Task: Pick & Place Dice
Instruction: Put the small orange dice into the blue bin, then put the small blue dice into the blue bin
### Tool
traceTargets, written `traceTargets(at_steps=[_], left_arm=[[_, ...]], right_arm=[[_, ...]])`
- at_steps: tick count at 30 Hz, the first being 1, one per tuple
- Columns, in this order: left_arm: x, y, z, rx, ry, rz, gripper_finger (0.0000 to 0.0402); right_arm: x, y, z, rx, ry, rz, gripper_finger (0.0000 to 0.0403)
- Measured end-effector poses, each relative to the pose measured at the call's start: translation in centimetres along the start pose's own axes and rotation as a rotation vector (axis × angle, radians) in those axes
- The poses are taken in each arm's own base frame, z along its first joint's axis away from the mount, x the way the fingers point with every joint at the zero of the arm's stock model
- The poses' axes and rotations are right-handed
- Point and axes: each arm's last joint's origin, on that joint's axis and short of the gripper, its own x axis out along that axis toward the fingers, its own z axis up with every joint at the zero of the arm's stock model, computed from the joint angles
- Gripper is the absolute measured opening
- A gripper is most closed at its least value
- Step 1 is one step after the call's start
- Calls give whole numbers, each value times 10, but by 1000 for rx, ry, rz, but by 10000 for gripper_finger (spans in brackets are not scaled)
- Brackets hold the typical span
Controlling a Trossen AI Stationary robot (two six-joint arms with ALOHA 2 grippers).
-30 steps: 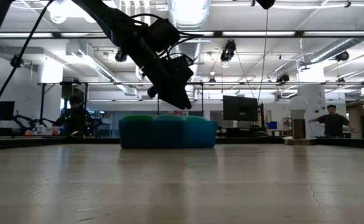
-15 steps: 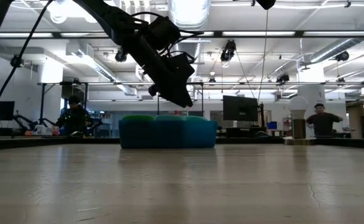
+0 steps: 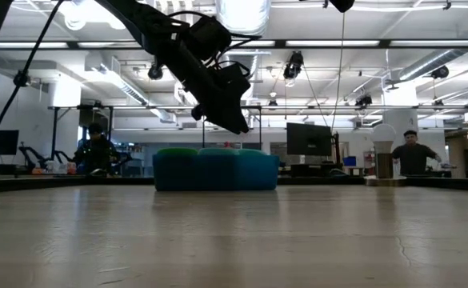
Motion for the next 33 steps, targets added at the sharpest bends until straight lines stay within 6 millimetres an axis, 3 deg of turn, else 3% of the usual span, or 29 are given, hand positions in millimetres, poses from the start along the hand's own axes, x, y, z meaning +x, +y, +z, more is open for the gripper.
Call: traceTargets(at_steps=[8,19,33], left_arm=[[1,-2,-3,11,22,-2,136],[9,-2,-27,24,100,1,120],[-3,-4,9,9,-5,-7,120]], right_arm=[[0,0,0,-3,0,0,194],[0,0,0,-3,0,0,194],[0,0,0,0,0,0,194]])
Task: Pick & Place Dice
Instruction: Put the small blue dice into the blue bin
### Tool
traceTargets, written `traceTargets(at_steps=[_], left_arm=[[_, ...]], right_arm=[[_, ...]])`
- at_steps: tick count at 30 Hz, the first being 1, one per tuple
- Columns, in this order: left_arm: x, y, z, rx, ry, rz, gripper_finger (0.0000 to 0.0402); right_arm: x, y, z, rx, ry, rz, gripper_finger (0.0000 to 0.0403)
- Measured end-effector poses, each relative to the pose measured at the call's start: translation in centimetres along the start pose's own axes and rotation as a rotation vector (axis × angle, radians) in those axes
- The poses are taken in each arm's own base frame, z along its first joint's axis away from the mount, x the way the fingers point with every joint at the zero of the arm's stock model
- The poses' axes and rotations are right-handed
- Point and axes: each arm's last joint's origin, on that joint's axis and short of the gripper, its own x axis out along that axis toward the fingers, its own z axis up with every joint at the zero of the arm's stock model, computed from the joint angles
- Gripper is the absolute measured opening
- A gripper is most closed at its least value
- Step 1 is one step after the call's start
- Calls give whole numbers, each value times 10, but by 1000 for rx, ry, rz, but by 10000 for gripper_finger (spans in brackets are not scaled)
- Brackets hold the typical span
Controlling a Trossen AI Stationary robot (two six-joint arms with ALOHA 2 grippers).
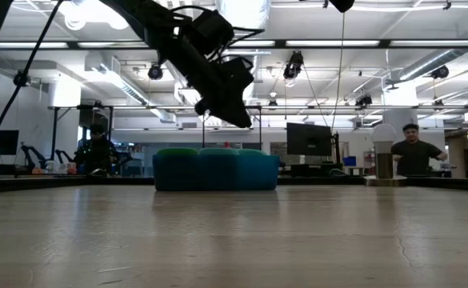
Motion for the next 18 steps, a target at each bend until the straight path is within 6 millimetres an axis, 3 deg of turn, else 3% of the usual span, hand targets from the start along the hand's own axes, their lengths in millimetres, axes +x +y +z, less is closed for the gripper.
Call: traceTargets(at_steps=[9,18], left_arm=[[-15,0,22,-4,-39,-4,120],[-68,-9,31,27,-13,-38,120]], right_arm=[[0,0,0,0,0,0,194],[0,0,0,-1,2,-1,194]])
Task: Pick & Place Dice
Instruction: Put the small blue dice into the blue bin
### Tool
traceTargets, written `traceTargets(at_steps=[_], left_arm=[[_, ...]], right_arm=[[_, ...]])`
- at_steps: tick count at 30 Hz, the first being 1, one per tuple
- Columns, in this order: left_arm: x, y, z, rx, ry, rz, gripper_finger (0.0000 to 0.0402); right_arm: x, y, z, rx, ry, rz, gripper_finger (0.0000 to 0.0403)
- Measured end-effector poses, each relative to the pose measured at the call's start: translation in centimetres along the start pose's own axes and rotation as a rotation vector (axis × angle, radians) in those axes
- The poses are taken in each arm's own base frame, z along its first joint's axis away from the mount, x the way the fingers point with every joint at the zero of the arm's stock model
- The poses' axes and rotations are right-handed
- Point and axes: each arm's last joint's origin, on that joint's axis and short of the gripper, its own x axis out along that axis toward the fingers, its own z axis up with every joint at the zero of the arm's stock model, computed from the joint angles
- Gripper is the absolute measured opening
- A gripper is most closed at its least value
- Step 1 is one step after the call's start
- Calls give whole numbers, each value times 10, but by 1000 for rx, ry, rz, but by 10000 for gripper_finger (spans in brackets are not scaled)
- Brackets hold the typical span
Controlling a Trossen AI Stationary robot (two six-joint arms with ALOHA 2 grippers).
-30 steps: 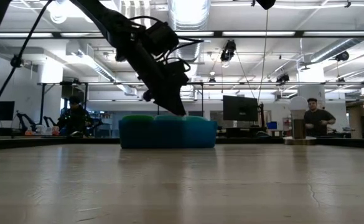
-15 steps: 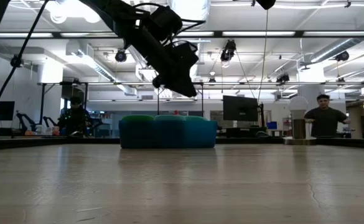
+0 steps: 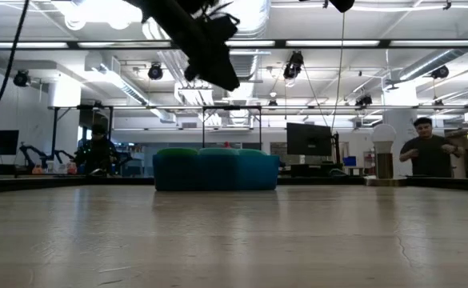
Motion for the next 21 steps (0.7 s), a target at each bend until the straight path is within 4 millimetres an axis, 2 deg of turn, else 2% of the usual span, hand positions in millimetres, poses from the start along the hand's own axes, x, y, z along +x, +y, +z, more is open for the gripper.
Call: traceTargets(at_steps=[9,21], left_arm=[[-52,-43,-18,-14,160,-89,120],[-99,-128,-66,-200,436,-148,120]], right_arm=[[0,0,0,-3,0,0,194],[0,0,-1,-8,8,1,194]])
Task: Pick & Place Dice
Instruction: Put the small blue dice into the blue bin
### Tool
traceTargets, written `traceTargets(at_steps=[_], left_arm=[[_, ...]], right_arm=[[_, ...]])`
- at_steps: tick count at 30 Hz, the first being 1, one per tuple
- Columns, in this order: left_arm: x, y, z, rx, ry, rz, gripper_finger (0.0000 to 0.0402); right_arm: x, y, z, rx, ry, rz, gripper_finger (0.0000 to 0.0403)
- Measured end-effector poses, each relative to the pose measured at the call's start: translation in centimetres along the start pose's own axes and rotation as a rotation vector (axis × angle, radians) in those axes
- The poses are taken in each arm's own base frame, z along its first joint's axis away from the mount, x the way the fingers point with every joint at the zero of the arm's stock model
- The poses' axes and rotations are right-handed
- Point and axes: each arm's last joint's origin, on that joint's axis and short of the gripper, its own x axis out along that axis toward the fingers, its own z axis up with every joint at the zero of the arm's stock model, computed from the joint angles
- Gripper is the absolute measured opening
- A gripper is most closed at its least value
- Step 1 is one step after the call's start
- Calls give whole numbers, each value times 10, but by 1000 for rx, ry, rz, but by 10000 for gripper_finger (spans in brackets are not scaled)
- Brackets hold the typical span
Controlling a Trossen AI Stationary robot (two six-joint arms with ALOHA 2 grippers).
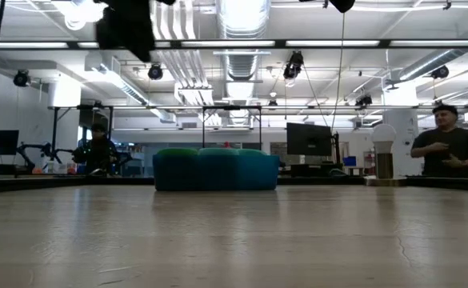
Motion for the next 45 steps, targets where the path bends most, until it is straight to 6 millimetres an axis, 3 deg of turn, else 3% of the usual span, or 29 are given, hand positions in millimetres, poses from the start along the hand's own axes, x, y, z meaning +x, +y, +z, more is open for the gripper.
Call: traceTargets(at_steps=[12,22,37,45], left_arm=[[-14,-55,-84,-480,152,21,119],[-4,-61,-144,-746,330,139,119],[25,-39,-172,-752,428,267,119],[52,-39,-176,-816,392,94,119]], right_arm=[[0,0,0,-16,3,10,194],[0,0,0,-20,3,10,194],[0,0,0,-20,2,10,194],[0,0,0,-20,2,9,194]])
